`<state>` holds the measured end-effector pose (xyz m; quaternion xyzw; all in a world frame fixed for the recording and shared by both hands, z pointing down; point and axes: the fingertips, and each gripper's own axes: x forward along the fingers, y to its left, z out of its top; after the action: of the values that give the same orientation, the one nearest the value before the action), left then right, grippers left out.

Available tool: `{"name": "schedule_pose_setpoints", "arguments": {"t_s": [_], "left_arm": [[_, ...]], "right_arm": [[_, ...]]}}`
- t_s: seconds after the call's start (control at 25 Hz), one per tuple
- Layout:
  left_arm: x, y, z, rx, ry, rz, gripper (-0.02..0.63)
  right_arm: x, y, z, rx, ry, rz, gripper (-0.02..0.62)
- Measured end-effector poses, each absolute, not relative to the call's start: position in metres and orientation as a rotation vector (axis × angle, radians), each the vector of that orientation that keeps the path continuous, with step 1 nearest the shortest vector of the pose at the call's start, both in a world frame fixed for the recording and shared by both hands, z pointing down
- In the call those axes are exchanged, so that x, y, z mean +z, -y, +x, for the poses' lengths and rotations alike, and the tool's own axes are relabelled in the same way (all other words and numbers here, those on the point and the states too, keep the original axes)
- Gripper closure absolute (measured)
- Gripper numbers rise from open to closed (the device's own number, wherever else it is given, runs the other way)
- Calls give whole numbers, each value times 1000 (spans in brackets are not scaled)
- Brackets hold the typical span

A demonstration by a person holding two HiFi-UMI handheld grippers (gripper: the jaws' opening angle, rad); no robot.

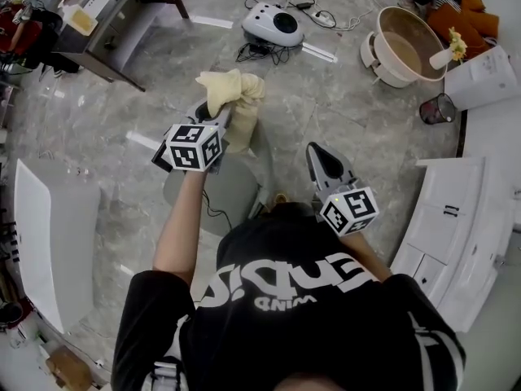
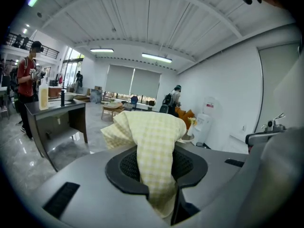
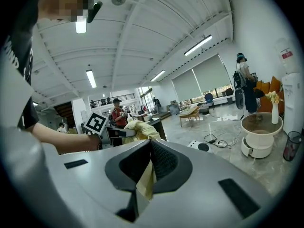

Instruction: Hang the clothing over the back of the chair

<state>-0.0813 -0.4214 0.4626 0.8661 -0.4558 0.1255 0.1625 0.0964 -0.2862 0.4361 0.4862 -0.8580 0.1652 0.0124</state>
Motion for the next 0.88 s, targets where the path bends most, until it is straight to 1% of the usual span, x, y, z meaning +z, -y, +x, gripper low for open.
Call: {"name": "schedule_pose_setpoints", "arguments": {"t_s": [0.28, 0.88], "left_arm": [[515, 437, -71, 476, 1248, 2423, 489], [603, 453, -75, 657, 1236, 2277, 485]], "right_arm": [[439, 295, 103, 527, 2655, 1532, 580], [450, 306, 114, 564, 2592, 1571, 580]]}}
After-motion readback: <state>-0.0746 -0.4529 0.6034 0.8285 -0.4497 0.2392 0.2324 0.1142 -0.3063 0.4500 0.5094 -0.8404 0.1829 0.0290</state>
